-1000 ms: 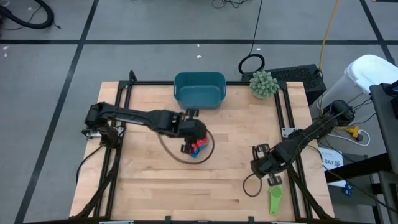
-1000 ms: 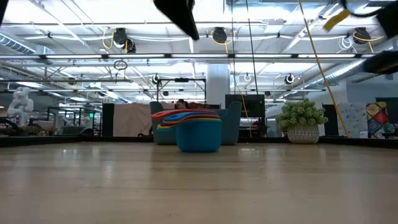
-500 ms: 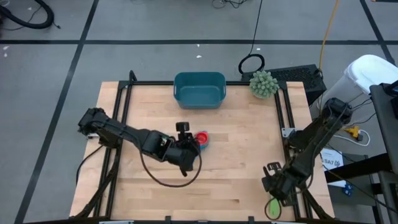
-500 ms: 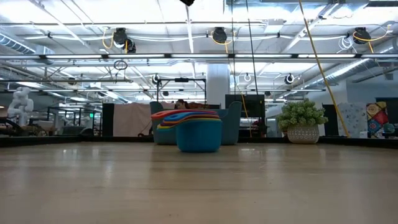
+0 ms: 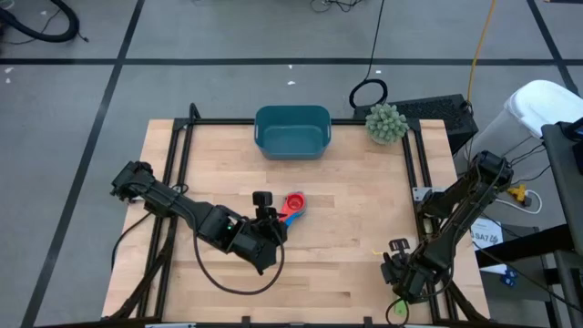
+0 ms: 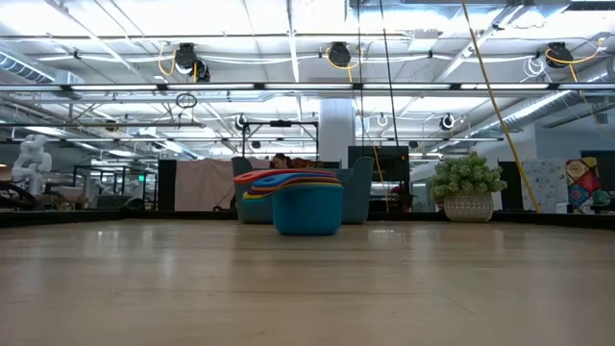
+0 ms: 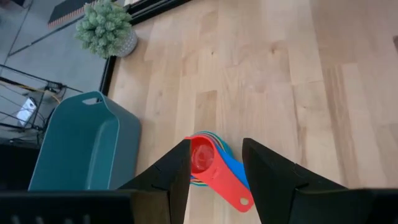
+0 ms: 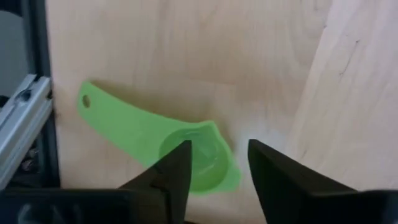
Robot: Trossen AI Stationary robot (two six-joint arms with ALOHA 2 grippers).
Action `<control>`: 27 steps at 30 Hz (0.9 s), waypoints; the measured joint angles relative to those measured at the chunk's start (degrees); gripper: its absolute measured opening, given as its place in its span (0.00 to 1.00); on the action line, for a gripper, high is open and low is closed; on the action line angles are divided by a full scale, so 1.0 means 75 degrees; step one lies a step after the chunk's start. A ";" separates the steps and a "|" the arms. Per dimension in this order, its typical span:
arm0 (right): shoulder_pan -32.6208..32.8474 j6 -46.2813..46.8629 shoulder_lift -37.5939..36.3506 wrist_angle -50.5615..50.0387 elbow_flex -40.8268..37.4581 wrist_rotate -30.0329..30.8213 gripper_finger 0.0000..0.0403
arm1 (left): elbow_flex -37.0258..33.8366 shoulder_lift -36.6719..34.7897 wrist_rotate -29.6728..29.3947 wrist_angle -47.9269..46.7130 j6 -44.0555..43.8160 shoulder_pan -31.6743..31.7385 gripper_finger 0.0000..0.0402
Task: Nest measuring cups in basket
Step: Stack the green measuring cup on top of the red measuring cup
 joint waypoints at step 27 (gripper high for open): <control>0.0166 0.0834 0.0222 0.1246 -0.1030 -0.0236 0.35 | 0.0000 0.0000 -0.0009 -0.0049 -0.0875 -0.0615 0.37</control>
